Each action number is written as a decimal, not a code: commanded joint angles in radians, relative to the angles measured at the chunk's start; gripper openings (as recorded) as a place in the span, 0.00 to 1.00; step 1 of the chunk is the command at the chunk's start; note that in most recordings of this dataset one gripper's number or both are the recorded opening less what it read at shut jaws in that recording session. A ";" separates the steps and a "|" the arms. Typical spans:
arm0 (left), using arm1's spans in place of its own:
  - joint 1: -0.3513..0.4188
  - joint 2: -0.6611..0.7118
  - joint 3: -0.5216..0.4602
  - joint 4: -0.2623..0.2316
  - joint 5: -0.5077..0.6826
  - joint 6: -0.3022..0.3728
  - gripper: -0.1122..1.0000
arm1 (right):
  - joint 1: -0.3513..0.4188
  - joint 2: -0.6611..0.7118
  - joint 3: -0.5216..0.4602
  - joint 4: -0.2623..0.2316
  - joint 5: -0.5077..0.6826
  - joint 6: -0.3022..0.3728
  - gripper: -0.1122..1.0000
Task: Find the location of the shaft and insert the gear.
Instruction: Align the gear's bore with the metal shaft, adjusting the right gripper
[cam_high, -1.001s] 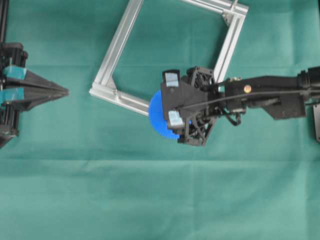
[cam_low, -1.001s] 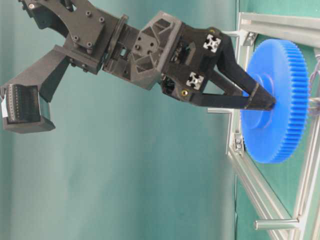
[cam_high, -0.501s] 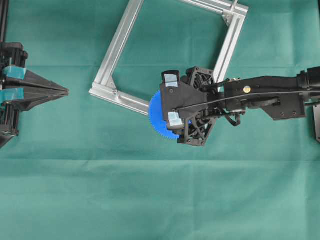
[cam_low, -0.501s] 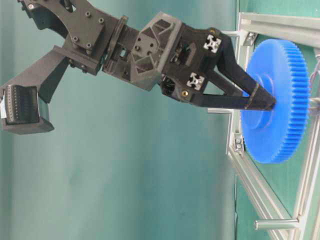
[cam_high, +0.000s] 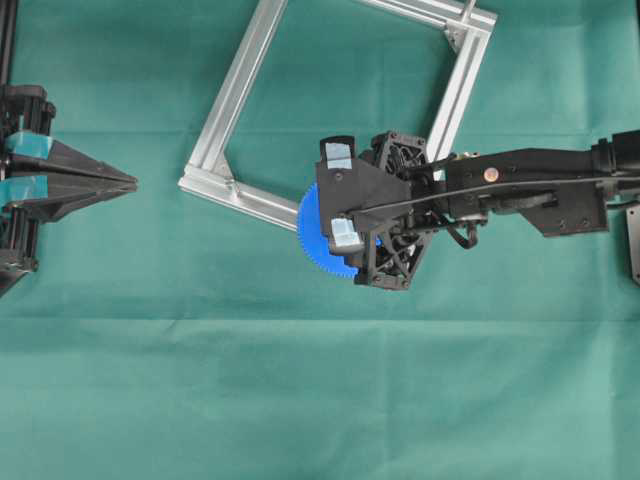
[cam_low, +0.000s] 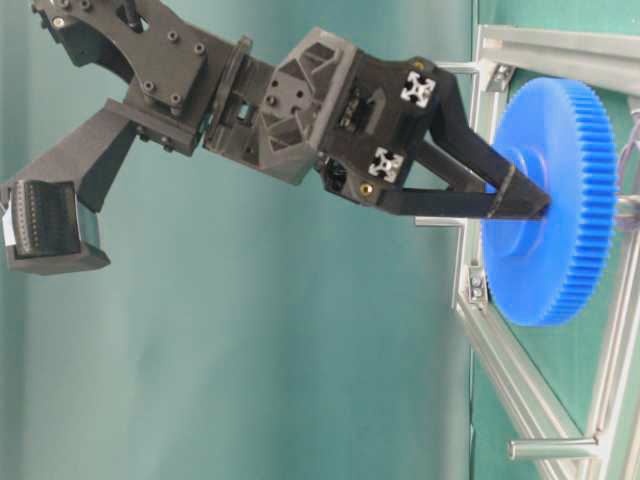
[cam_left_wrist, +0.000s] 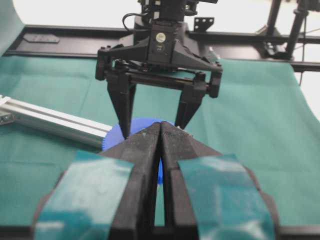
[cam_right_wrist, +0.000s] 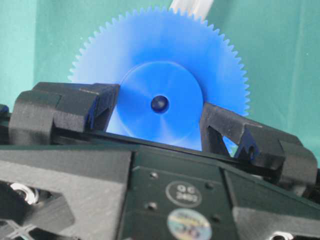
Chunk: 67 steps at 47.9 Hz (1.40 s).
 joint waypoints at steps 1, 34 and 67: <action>0.000 0.009 -0.028 -0.002 -0.005 0.000 0.11 | -0.002 -0.012 -0.031 0.003 0.003 -0.002 0.72; 0.000 0.011 -0.026 -0.002 -0.005 0.000 0.11 | -0.026 -0.003 -0.049 0.003 0.005 -0.008 0.72; 0.000 0.011 -0.025 -0.002 0.008 0.000 0.11 | -0.043 0.000 -0.032 0.000 0.000 -0.011 0.72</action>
